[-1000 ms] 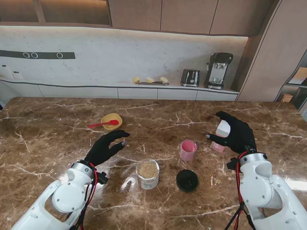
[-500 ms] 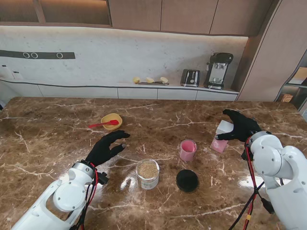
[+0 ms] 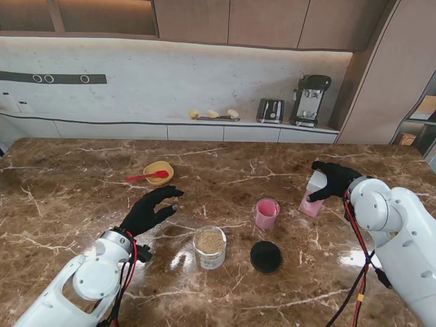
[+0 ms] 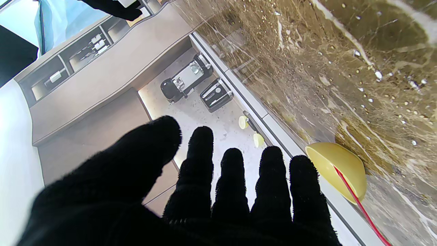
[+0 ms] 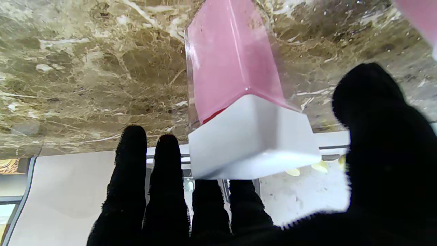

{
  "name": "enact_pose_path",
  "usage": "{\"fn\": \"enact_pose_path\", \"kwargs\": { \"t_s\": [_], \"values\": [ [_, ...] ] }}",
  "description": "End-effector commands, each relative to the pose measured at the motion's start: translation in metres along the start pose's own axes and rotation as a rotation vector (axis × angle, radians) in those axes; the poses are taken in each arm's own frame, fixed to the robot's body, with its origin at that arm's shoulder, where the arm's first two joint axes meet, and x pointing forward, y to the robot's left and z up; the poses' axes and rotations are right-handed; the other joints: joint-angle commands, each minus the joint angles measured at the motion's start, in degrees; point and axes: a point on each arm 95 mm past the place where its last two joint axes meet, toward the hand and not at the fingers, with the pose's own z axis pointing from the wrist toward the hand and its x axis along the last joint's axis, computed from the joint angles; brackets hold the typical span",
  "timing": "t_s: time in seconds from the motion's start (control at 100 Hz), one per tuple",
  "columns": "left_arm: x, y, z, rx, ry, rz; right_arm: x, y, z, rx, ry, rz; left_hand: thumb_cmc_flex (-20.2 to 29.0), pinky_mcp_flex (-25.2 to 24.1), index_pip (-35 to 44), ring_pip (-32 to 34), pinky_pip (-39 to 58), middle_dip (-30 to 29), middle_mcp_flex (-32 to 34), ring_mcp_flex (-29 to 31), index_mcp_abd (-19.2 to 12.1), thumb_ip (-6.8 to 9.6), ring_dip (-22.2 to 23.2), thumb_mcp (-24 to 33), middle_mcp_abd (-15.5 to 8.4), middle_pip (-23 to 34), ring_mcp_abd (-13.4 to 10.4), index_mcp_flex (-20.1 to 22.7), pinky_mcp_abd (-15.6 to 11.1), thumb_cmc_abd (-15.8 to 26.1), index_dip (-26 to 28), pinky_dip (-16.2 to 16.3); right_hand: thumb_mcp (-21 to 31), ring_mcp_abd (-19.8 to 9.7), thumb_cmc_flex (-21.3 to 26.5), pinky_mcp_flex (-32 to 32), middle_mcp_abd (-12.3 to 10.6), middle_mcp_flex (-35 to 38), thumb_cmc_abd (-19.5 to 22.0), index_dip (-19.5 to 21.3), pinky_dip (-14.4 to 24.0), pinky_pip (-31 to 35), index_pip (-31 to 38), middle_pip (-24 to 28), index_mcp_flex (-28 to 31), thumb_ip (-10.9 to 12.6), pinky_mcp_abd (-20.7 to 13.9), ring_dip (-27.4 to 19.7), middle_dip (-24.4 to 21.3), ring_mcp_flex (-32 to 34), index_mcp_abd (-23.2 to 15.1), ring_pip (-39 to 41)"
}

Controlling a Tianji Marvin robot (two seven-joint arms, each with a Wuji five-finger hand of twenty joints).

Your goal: Measure grain into the airtight container

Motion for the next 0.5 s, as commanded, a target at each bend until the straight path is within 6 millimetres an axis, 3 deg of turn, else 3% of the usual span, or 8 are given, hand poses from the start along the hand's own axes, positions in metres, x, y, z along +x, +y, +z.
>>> {"fn": "enact_pose_path", "kwargs": {
  "t_s": [0.0, 0.15, 0.29, 0.33, 0.36, 0.39, 0.49],
  "values": [
    [-0.002, 0.002, -0.003, -0.01, -0.013, 0.002, -0.002, -0.005, 0.004, 0.038, 0.001, -0.009, -2.7, -0.5, 0.04, -1.74, -1.62, -0.8, -1.25, -2.16, -2.01, -1.56, -0.76, -1.79, -1.86, -1.21, -2.71, -1.1, -0.56, 1.17, 0.15, -0.91, -1.39, -0.8, 1.07, 2.64, -1.46, 1.79, -0.4, 2.51, 0.87, 2.82, 1.92, 1.91, -1.29, 0.1, 1.35, 1.8, 1.9, 3.23, -2.71, 2.09],
    [-0.003, 0.003, -0.005, -0.014, -0.02, 0.004, 0.0, -0.011, 0.013, 0.071, 0.006, -0.021, -2.34, -0.45, 0.08, -1.74, -1.53, -0.8, -1.16, -2.15, -2.06, -1.61, -0.75, -2.62, -1.68, -1.2, -2.68, -0.89, -0.21, 1.54, 0.26, -0.85, -1.77, -2.37, 5.58, 9.44, -4.51, 6.36, -1.69, 8.13, 0.27, 10.37, 6.15, 8.89, 1.35, -0.42, 0.84, 6.35, 7.47, 10.12, -10.36, 8.1],
    [-0.003, 0.003, -0.006, -0.016, -0.025, 0.004, -0.001, -0.018, 0.02, 0.097, 0.006, -0.017, -2.24, -0.56, 0.07, -1.7, -1.64, -0.79, -1.07, -2.09, -2.11, -1.61, -0.73, -3.1, -1.61, -1.19, -2.64, -0.83, -0.2, 1.81, 0.31, -0.89, 1.36, -4.33, 10.91, 15.77, -6.06, 13.11, -4.21, 12.2, -0.72, 17.08, 9.42, 14.22, 7.73, -1.44, -0.55, 10.48, 11.6, 15.23, -13.9, 14.82],
    [-0.003, 0.003, -0.006, -0.015, -0.025, 0.004, -0.001, -0.02, 0.021, 0.095, 0.007, -0.017, -2.35, -0.59, 0.06, -1.7, -1.66, -0.8, -1.09, -2.1, -2.14, -1.65, -0.73, -3.34, -1.68, -1.2, -2.7, -0.84, -0.15, 1.97, 0.32, -0.9, 7.42, -5.12, 10.62, 18.15, -6.2, 16.95, -6.27, 13.22, -1.8, 20.37, 11.5, 15.27, 12.11, -2.21, -1.31, 11.82, 12.6, 17.33, -14.11, 17.38],
    [-0.003, 0.003, -0.006, -0.014, -0.025, 0.005, -0.001, -0.021, 0.022, 0.091, 0.008, -0.018, -2.42, -0.61, 0.07, -1.72, -1.68, -0.79, -1.07, -2.13, -2.12, -1.68, -0.73, -3.55, -1.59, -1.2, -2.66, -0.8, -0.15, 2.06, 0.33, -0.9, 18.37, -5.85, 8.59, 21.04, -6.35, 21.36, -10.97, 13.12, -2.39, 23.59, 13.8, 16.37, 16.74, -3.35, -2.21, 12.56, 13.19, 19.93, -12.9, 19.49],
    [-0.003, 0.003, -0.006, -0.013, -0.026, 0.006, -0.001, -0.021, 0.022, 0.084, 0.008, -0.015, -2.52, -0.74, 0.04, -1.77, -1.77, -0.8, -1.11, -2.24, -2.15, -1.71, -0.75, -3.78, -1.51, -1.21, -2.6, -0.88, -0.13, 2.15, 0.33, -0.94, 25.5, -6.24, 7.6, 23.61, -6.63, 25.51, -14.47, 12.79, -2.87, 25.96, 16.08, 17.47, 20.58, -3.77, -3.0, 13.03, 13.66, 22.28, -11.1, 21.17],
    [-0.003, 0.003, -0.006, -0.014, -0.028, 0.008, -0.001, -0.023, 0.023, 0.075, 0.008, 0.002, -2.47, -0.91, 0.03, -1.79, -1.99, -0.81, -1.13, -2.3, -2.16, -1.78, -0.76, -4.54, -1.5, -1.24, -2.66, -0.83, -0.08, 2.47, 0.37, -1.04, 30.03, -6.66, 10.14, 28.68, -7.27, 32.52, -16.55, 12.52, -4.62, 29.07, 22.87, 19.5, 26.22, -3.71, -4.58, 14.37, 14.64, 27.61, -10.6, 25.0]
  ]
}}
